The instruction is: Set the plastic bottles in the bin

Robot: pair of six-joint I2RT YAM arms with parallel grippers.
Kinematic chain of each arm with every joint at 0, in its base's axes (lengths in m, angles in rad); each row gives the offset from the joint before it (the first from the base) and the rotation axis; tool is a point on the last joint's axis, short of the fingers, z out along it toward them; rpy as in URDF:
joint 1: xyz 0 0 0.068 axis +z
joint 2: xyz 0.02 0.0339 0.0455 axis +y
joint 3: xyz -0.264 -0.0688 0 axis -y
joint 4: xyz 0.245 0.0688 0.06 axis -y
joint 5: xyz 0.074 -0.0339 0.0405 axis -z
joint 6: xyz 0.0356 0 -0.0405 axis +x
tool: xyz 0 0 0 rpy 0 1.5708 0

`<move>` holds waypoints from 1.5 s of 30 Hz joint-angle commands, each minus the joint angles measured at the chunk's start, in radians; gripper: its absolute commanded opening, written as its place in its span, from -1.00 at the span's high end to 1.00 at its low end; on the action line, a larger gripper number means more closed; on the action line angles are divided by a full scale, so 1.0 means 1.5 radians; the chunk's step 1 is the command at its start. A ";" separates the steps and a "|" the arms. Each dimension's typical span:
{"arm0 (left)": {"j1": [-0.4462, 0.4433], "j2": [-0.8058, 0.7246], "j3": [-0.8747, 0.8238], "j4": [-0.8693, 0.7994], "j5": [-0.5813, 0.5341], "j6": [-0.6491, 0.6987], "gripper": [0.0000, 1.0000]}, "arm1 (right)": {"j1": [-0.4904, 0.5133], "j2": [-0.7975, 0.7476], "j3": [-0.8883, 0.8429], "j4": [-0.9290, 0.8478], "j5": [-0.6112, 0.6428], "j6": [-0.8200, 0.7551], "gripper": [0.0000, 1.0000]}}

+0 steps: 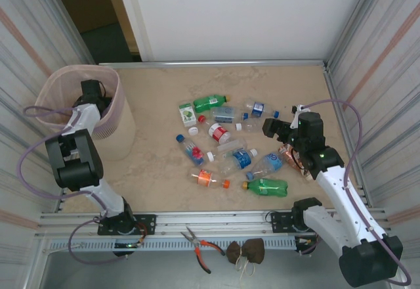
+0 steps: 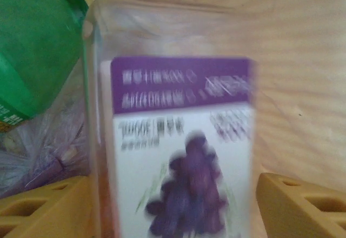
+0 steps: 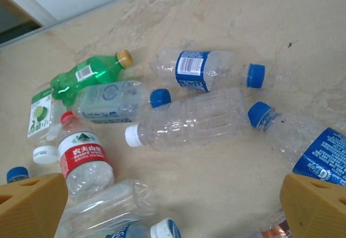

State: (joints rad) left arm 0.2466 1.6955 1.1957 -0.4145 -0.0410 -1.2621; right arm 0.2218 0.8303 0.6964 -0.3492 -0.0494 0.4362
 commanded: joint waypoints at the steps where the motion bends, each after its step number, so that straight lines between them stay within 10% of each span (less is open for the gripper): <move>1: -0.005 -0.034 -0.007 0.016 0.021 -0.018 -0.66 | -0.005 -0.009 0.001 -0.017 0.003 -0.006 -0.99; 23: -0.005 -0.233 0.011 -0.015 0.038 0.041 -0.69 | -0.005 -0.024 0.016 -0.033 -0.001 -0.014 -0.99; 45: -0.092 -0.267 0.232 -0.156 0.069 0.283 -0.61 | -0.005 -0.004 0.021 -0.025 -0.008 -0.016 -0.99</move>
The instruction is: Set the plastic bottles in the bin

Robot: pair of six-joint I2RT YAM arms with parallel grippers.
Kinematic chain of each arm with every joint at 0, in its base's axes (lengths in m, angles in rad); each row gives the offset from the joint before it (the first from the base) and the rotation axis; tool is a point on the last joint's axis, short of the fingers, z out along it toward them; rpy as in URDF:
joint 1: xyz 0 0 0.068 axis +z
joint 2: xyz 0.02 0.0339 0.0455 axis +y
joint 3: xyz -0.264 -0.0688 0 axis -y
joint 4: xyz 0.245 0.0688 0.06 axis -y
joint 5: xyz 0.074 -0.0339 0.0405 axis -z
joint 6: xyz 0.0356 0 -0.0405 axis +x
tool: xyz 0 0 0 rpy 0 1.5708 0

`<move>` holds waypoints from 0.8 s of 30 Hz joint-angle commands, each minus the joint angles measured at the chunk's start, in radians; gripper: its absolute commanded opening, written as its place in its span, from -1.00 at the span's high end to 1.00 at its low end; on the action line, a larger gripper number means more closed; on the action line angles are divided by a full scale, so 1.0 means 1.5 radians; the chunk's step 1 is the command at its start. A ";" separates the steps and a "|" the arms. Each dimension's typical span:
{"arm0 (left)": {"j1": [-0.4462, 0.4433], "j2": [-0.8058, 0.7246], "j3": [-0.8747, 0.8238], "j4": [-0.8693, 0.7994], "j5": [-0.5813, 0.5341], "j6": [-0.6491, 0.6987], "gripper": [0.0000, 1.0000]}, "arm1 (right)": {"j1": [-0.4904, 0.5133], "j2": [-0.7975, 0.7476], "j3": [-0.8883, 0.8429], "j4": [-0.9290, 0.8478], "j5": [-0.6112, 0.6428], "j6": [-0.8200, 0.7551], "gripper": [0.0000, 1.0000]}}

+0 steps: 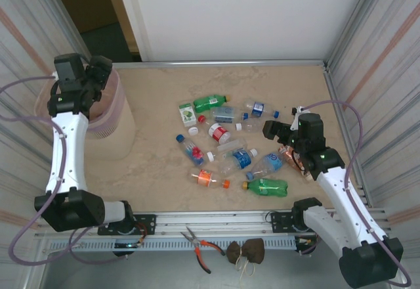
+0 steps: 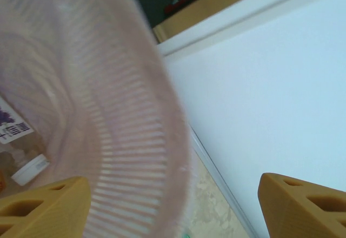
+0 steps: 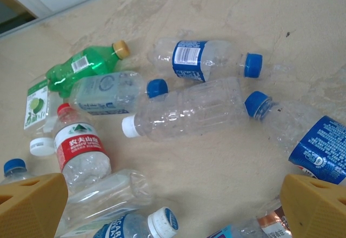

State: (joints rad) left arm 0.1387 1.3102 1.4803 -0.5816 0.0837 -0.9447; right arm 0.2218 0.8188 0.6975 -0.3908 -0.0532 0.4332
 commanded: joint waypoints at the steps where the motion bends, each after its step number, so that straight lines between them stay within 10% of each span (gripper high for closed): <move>1: -0.031 -0.008 0.056 -0.053 -0.020 0.082 -0.61 | -0.005 0.004 0.020 0.004 -0.006 -0.014 -0.99; 24: -0.378 0.204 0.194 -0.121 -0.246 0.227 -0.53 | -0.005 0.014 0.013 0.008 -0.008 -0.014 -0.99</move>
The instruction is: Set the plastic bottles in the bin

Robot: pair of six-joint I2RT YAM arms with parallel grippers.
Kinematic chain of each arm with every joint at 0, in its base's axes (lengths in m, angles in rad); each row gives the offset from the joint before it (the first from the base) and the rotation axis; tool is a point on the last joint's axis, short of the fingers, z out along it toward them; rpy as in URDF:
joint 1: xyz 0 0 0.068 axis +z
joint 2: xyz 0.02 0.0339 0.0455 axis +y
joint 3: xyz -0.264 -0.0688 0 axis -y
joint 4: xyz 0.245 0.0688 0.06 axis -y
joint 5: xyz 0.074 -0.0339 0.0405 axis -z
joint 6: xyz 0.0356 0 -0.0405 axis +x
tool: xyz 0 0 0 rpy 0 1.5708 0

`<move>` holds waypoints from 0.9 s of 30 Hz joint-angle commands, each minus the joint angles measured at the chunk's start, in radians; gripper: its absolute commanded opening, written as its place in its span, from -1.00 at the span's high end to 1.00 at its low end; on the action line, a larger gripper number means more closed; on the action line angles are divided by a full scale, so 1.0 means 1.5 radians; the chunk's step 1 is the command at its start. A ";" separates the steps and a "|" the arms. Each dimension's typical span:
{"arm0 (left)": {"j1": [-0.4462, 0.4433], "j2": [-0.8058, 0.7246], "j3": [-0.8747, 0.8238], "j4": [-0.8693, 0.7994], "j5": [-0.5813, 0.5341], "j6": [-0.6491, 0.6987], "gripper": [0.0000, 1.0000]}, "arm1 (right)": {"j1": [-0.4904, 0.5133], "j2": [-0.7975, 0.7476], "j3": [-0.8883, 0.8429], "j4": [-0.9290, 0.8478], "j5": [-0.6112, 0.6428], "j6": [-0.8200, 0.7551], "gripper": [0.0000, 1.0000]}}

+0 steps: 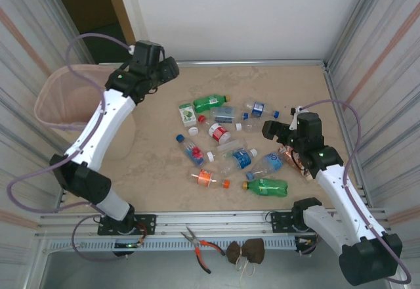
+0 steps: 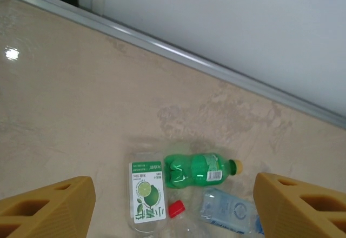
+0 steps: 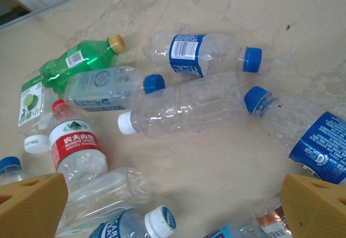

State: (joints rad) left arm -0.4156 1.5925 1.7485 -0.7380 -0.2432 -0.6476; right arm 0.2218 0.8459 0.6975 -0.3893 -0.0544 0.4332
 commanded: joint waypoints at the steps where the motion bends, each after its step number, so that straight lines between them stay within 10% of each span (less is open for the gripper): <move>1: -0.013 0.026 0.008 -0.013 -0.024 0.030 -0.53 | -0.005 -0.004 0.012 0.007 -0.007 -0.014 -0.99; 27: -0.046 0.235 -0.108 0.044 0.079 0.026 -0.57 | -0.005 -0.015 0.008 -0.003 -0.001 -0.012 -0.99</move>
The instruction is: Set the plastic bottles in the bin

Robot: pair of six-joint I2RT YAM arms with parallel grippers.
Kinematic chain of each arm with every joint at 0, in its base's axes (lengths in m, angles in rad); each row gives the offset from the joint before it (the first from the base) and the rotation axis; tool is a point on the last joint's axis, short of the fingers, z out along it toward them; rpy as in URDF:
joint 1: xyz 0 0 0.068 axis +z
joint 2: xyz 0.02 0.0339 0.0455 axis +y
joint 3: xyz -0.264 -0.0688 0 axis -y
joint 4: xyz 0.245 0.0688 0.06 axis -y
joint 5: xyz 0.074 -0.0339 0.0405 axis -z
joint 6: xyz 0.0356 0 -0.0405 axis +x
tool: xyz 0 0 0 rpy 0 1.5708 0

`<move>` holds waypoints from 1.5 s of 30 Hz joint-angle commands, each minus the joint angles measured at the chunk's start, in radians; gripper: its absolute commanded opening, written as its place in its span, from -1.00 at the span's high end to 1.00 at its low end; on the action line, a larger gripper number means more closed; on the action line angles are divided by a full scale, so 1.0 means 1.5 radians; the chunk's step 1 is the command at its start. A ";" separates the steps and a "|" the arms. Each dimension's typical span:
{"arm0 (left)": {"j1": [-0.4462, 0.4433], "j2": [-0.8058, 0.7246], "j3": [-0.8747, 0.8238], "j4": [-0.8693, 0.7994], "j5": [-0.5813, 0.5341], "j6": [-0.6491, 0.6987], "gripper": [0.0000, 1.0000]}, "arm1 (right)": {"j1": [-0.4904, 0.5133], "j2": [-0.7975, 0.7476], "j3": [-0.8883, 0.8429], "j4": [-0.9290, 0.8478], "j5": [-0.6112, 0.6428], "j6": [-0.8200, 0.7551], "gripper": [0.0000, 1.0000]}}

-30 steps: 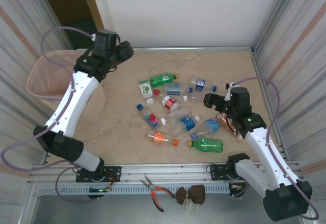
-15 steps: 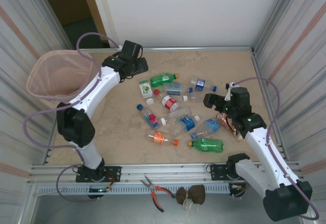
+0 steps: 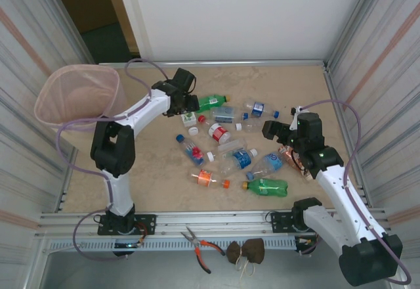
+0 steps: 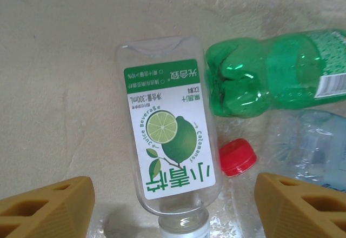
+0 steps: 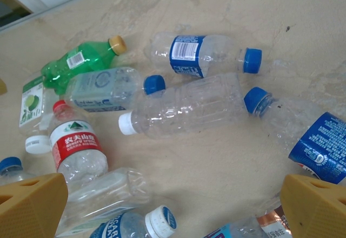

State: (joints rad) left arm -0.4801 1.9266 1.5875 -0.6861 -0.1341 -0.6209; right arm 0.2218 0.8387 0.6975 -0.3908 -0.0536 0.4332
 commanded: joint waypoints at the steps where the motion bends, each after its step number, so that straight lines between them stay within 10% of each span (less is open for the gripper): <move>1: -0.003 0.020 0.005 0.006 0.006 0.007 -0.58 | -0.005 -0.010 0.008 -0.003 -0.002 -0.011 -0.99; 45: 0.059 0.147 0.072 -0.022 0.030 0.009 -0.56 | -0.011 -0.005 0.011 0.000 -0.002 -0.019 -0.99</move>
State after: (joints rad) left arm -0.4019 2.1674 1.6802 -0.6930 -0.0879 -0.6266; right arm 0.2134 0.8299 0.6975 -0.3939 -0.0532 0.4324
